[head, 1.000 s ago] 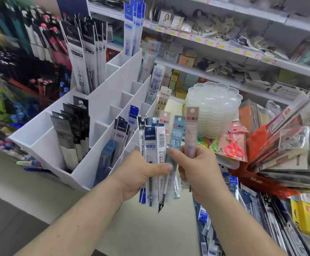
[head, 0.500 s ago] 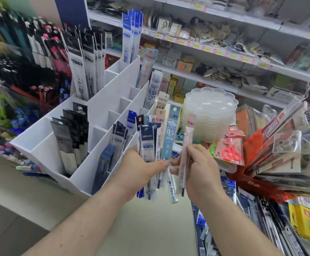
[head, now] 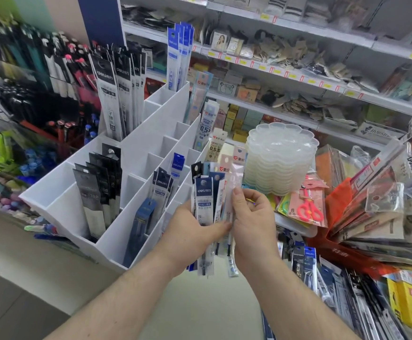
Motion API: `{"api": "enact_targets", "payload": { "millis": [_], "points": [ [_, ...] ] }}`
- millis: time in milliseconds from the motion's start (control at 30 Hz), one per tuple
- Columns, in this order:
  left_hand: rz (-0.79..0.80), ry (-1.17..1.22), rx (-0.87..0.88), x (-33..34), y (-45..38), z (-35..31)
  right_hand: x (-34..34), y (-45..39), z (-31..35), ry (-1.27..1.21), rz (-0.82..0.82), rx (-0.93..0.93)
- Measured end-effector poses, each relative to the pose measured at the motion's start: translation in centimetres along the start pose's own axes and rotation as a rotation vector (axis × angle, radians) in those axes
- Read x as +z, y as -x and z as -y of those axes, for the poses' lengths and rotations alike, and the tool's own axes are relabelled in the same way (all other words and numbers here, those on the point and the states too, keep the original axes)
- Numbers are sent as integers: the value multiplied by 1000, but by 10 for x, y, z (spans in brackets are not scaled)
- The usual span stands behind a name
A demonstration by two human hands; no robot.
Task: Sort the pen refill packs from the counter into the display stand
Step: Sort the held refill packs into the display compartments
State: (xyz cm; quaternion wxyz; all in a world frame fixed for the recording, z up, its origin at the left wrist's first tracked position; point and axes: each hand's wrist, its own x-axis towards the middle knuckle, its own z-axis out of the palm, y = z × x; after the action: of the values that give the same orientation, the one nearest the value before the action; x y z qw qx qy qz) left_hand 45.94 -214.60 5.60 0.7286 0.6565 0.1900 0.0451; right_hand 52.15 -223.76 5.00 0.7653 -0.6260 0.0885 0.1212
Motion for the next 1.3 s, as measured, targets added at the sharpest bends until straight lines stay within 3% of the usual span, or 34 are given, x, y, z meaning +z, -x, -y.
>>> {"api": "enact_targets", "payload": {
  "millis": [167,400,800,967,1100,1300],
  "points": [
    [-166,-85,10,-15,-9,-8,-3,-15,11,262,205,46],
    [-345,36,112,-40,-26,-33,19,-77,37,215,-30,-42],
    [-329,237,52,-42,-34,-46,117,-152,75,349,-66,-345],
    [-320,232,56,-42,-35,-49,132,-172,73,797,83,-484],
    [-293,210,49,-43,-29,-46,141,-182,67,1081,203,-469],
    [-242,234,-2,-40,-22,-41,151,-187,68,1116,181,-395]
  ]
}}
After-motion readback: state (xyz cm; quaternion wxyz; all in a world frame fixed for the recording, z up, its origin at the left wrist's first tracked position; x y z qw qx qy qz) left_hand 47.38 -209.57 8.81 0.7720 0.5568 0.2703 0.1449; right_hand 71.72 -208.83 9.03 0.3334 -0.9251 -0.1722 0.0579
